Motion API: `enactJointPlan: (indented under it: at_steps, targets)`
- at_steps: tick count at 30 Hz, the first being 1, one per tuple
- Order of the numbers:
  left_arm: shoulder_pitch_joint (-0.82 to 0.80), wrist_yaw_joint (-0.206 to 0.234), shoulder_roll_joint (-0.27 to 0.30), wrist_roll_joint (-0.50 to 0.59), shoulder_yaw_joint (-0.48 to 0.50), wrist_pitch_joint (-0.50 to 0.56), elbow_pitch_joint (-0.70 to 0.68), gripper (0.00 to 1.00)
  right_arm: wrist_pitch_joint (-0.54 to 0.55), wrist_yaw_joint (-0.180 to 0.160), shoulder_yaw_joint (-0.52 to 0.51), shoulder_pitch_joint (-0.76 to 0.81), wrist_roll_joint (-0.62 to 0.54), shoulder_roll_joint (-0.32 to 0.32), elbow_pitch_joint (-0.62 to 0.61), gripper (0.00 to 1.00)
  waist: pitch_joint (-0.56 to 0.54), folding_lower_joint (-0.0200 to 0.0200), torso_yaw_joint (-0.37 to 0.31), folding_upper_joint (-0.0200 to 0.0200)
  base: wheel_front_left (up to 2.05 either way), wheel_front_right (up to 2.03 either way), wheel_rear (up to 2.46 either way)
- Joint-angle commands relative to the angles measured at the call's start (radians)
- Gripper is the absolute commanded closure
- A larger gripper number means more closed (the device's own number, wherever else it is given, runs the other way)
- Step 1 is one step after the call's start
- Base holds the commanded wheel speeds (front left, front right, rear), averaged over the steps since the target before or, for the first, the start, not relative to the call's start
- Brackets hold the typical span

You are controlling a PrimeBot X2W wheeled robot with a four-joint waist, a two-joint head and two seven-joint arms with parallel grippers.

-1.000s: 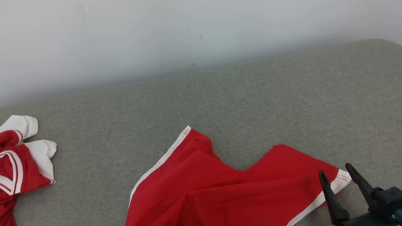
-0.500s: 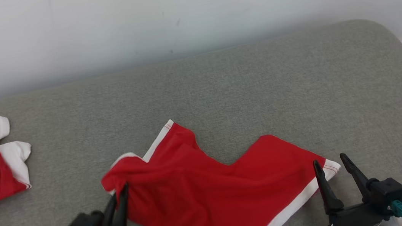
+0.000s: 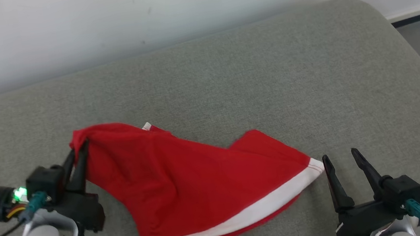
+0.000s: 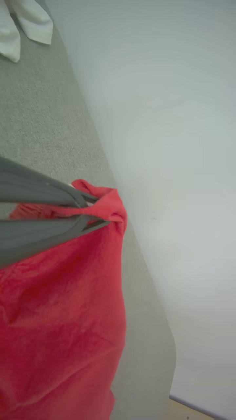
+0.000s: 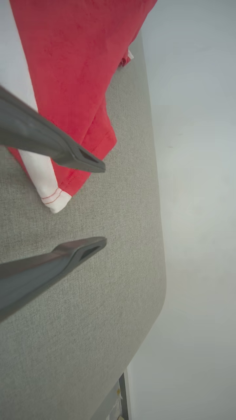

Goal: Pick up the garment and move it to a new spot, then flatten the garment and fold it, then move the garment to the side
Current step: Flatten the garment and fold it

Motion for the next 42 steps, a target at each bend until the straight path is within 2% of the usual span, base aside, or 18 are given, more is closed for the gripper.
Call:
enactJointPlan:
  at_steps: [1,4,8,9,10,11,12,19,23,26,32,37,42]
  targets:
    - [-0.032,0.002,0.012,-0.02,-0.002,-0.002,0.012,1.0,-0.001,0.003,0.0,-0.015,-0.005,0.002,-0.005,0.0,0.025,-0.0001,-0.025,-0.0001,0.0,0.0,0.0]
    - [-0.089,0.002,0.05,-0.015,-0.003,-0.002,0.037,1.0,-0.001,0.003,-0.003,-0.024,-0.004,0.001,-0.004,0.0,0.036,-0.0001,-0.036,-0.0001,0.0,0.0,0.0]
    - [-0.105,0.002,0.054,-0.014,-0.012,-0.002,0.056,1.0,-0.001,0.003,0.002,-0.024,-0.006,0.0,0.003,0.0,0.033,-0.0001,-0.04,-0.0001,0.0,0.0,0.0]
    - [-0.105,0.002,0.053,-0.014,-0.014,-0.002,0.061,0.89,-0.001,0.003,0.005,-0.024,-0.007,0.001,0.005,0.0,0.032,-0.0001,-0.04,-0.0001,0.0,0.0,0.0]
    - [-0.102,0.002,0.053,-0.018,-0.015,-0.002,0.07,0.7,-0.001,0.003,0.008,-0.024,-0.008,0.002,0.007,0.0,0.03,-0.0001,-0.04,-0.0001,0.0,0.0,0.0]
    - [-0.101,0.002,0.053,-0.023,-0.016,-0.002,0.075,0.19,-0.001,0.003,0.01,-0.025,-0.01,0.003,0.008,0.0,0.028,-0.0001,-0.039,-0.0001,0.0,0.0,0.0]
    - [-0.093,0.002,0.048,-0.027,-0.016,-0.002,0.084,0.0,-0.001,0.003,0.012,-0.024,-0.011,0.003,0.01,0.0,0.024,-0.0001,-0.037,-0.0001,0.0,0.0,0.0]
    - [-0.008,0.002,0.04,-0.014,0.012,-0.002,0.06,0.0,-0.002,0.003,0.025,-0.002,-0.001,-0.008,0.018,0.0,-0.023,-0.0001,-0.007,-0.0001,0.0,0.0,0.0]
    - [0.088,0.002,0.046,-0.004,0.092,-0.002,-0.026,0.0,-0.001,0.003,0.028,0.015,0.004,-0.012,0.017,0.0,-0.056,-0.0001,0.022,-0.0001,0.0,0.0,0.0]
    - [0.146,0.007,0.028,0.007,0.142,-0.002,-0.099,0.0,-0.001,0.003,0.022,0.023,0.005,-0.014,0.013,0.0,-0.065,-0.0001,0.044,-0.0001,0.0,0.0,0.0]
    - [0.254,0.018,-0.045,0.029,0.247,-0.002,-0.256,0.0,-0.001,0.003,0.017,0.038,0.013,-0.02,0.002,0.0,-0.071,-0.0001,0.085,-0.0001,0.0,0.0,0.0]
    - [0.346,0.035,-0.128,0.065,0.33,-0.002,-0.368,0.0,-0.001,0.003,0.015,0.05,0.01,-0.015,-0.004,0.0,-0.082,-0.0001,0.096,-0.0001,0.0,0.0,0.0]
    - [0.435,0.028,-0.208,0.094,0.396,-0.002,-0.439,0.0,-0.001,0.003,-0.009,0.074,0.012,-0.005,-0.015,0.0,-0.098,-0.0001,0.108,-0.0001,0.0,0.0,0.0]
